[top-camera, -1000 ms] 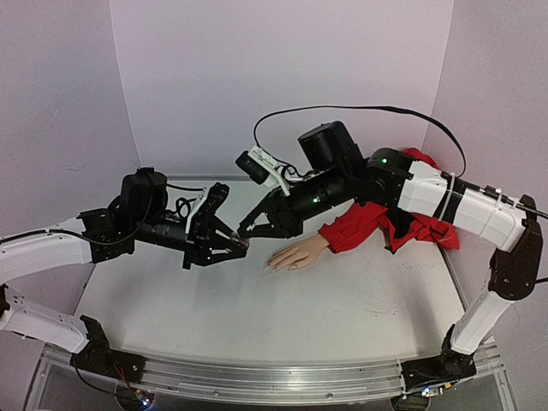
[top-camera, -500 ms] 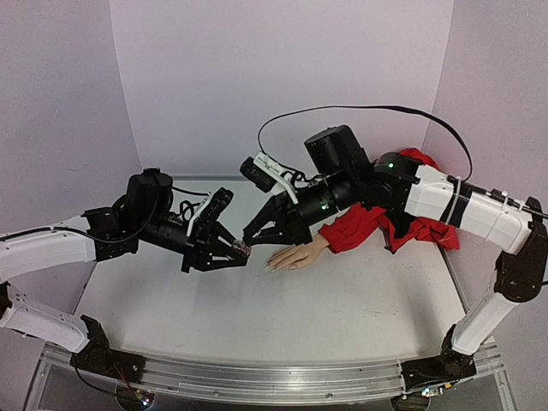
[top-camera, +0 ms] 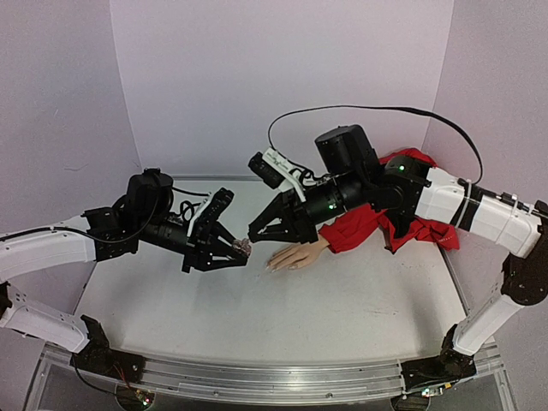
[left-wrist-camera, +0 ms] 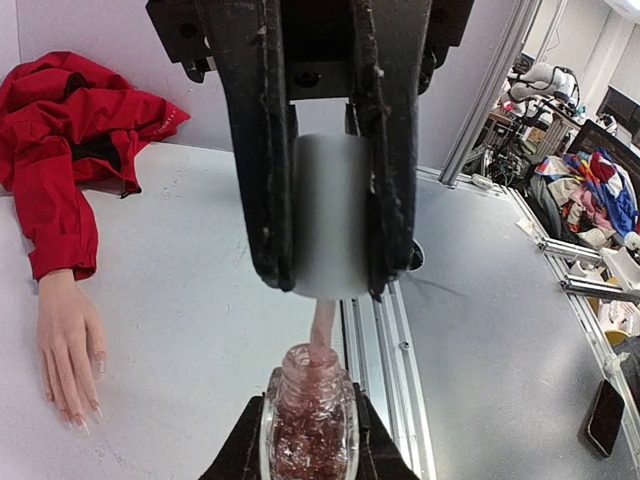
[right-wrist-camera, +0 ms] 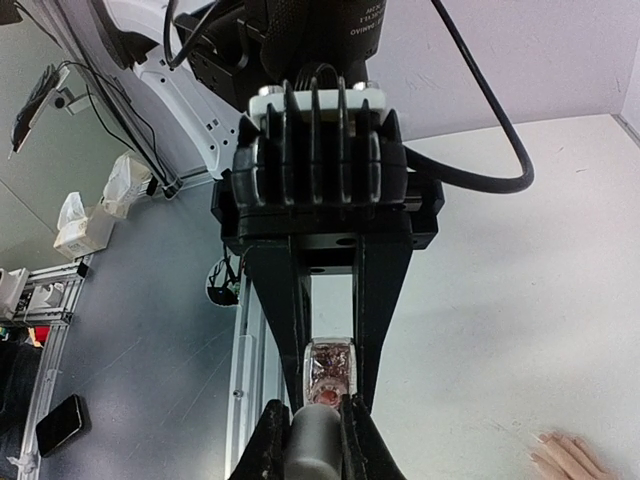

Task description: Paint the nails

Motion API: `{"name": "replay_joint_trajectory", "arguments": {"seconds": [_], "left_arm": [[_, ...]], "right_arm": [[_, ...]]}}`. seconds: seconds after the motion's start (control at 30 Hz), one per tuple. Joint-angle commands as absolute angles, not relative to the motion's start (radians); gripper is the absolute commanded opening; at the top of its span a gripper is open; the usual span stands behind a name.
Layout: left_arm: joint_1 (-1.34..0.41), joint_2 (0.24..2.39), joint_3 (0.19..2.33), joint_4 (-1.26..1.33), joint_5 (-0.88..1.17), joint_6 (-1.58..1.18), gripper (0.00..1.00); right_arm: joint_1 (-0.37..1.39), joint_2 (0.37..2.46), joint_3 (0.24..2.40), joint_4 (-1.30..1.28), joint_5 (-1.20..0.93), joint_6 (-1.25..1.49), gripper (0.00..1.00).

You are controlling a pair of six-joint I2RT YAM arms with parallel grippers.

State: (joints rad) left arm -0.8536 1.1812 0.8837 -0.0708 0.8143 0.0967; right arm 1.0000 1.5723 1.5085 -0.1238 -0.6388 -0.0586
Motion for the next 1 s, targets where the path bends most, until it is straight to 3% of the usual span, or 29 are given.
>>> {"name": "replay_joint_trajectory", "arguments": {"seconds": [0.0, 0.77, 0.97], "left_arm": [[-0.844, 1.174, 0.941, -0.026, 0.803, 0.095, 0.0], [-0.844, 1.195, 0.948, -0.034, 0.793, 0.1, 0.0], [-0.844, 1.193, 0.935, -0.038, 0.685, 0.102, 0.0]], "right_arm": [[1.007, 1.531, 1.496, -0.109, -0.661, -0.045, 0.0], [1.006, 1.491, 1.46, -0.066, -0.602, -0.031, 0.0], [1.006, 1.423, 1.406, -0.01, -0.541, -0.008, 0.0]]}}
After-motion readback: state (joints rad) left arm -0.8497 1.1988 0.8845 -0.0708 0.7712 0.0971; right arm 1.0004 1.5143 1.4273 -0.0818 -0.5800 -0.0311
